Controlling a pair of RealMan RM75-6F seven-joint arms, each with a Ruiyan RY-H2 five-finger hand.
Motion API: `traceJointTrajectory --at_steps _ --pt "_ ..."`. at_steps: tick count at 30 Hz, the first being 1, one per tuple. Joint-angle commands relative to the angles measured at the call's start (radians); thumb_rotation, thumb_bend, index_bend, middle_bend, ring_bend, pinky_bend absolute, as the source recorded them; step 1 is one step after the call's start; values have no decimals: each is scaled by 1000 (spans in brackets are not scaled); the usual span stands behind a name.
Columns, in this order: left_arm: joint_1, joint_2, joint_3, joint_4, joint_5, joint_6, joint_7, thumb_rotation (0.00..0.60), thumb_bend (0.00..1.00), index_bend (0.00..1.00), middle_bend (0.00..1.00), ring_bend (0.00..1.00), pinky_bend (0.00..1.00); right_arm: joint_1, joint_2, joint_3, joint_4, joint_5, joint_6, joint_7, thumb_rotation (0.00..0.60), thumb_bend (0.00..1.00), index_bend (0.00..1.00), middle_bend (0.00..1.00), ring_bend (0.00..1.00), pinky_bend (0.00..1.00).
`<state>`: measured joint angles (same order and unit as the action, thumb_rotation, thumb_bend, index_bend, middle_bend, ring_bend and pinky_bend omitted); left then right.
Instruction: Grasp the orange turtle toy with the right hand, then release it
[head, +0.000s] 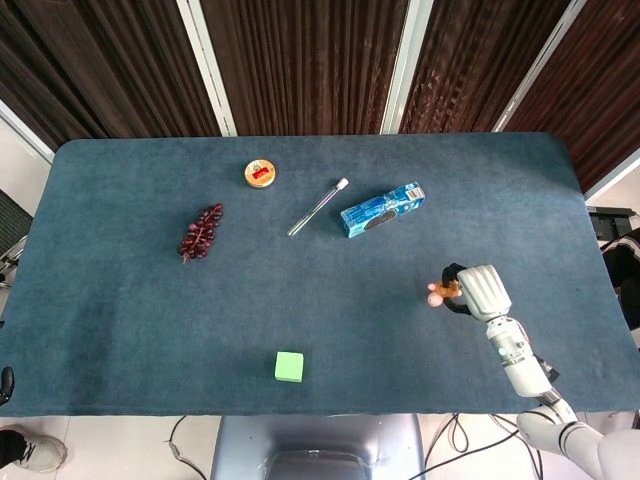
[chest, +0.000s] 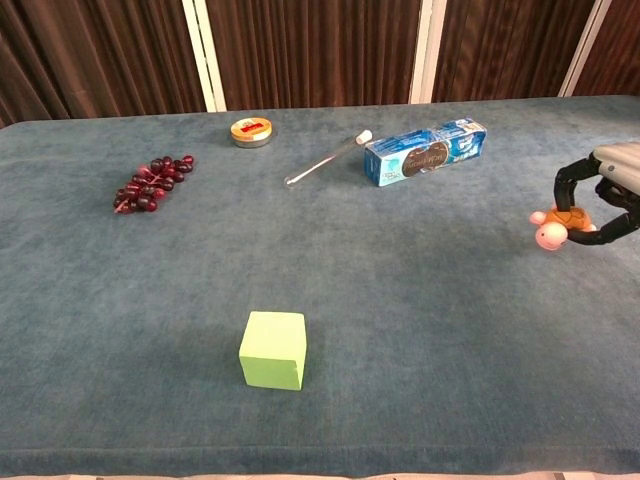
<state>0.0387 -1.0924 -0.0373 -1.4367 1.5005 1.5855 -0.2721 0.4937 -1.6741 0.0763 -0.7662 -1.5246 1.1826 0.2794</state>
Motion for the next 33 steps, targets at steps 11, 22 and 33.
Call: traceJointTrajectory --at_steps 11,22,33 --pt "0 0 1 -1 2 0 2 600 524 140 0 37 319 -1 85 -37 -94 0 -64 -19 600 76 0 178 903 833" --pt "0 0 2 -4 -1 -4 8 600 524 140 0 37 320 -13 128 -13 -166 6 -7 -30 600 60 199 216 924 846" --pt "2 1 2 -4 1 0 3 600 524 141 0 39 320 -78 134 5 -215 11 141 -112 600 60 0 53 344 490"
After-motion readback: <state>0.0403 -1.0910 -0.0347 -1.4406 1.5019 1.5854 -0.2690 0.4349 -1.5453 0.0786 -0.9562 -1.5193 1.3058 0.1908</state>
